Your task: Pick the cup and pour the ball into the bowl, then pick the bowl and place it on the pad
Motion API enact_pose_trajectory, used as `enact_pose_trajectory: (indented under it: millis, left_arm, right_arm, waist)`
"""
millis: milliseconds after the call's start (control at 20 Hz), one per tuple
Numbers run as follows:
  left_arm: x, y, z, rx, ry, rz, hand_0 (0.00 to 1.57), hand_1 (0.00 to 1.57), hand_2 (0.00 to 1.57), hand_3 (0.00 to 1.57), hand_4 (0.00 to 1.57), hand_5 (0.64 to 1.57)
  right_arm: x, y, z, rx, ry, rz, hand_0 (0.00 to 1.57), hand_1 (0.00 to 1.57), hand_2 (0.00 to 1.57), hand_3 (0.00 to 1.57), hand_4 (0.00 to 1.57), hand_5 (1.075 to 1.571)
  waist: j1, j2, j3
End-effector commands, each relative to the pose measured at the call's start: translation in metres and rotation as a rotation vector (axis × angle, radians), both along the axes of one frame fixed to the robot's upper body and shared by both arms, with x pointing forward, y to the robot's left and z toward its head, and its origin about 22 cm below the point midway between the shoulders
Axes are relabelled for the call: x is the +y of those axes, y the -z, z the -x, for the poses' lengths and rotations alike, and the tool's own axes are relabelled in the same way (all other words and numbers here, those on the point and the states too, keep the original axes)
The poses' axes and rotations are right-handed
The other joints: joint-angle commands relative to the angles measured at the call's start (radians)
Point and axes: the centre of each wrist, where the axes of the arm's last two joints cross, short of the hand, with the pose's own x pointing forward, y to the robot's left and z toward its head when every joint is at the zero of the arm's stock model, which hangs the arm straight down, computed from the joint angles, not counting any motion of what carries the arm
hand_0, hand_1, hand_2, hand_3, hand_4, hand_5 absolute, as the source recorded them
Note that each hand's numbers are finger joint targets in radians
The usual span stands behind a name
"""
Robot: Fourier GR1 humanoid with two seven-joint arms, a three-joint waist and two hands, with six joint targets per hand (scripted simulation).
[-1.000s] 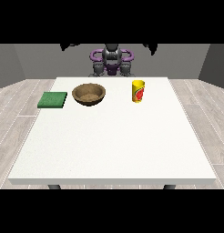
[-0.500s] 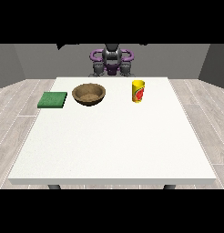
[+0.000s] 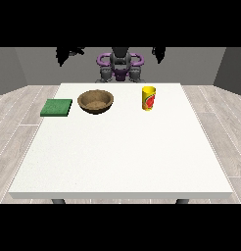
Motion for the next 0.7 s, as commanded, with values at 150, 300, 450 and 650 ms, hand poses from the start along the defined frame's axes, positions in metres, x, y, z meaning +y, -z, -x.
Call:
enact_pose_trajectory:
  millis: [150, 300, 450, 650]
  left_arm:
    - [0.008, 0.021, -0.034, -0.092, -0.048, -0.076, 0.00, 0.00, 0.00, 0.00, 0.00, 1.478]
    - [0.018, 0.021, -0.043, -0.171, -0.042, -0.073, 0.00, 0.00, 0.00, 0.00, 0.00, 1.465]
    - [0.046, 0.066, -0.040, -0.119, -0.072, -0.045, 0.00, 0.00, 0.00, 0.00, 0.00, 1.464]
    - [0.028, 0.086, -0.058, -0.104, -0.065, -0.076, 0.00, 0.00, 0.00, 0.00, 0.00, 1.486]
  right_arm:
    - [0.010, 0.006, -0.020, -0.068, -0.027, 0.007, 0.00, 0.00, 0.00, 0.00, 0.17, 1.570]
    - [-0.029, -0.016, -0.038, -0.169, 0.017, 0.023, 0.00, 0.00, 0.00, 0.00, 0.19, 1.571]
    - [-0.012, -0.002, -0.027, -0.117, -0.015, 0.016, 0.00, 0.00, 0.00, 0.00, 0.18, 1.571]
    - [-0.013, -0.021, -0.050, -0.123, -0.013, 0.013, 0.00, 0.00, 0.00, 0.00, 0.19, 1.571]
  waist:
    - [-0.019, 0.094, 0.0000]
    - [-0.004, 0.181, 0.0000]
    - [-0.024, 0.134, -0.0004]
    - [-0.029, 0.132, -0.0003]
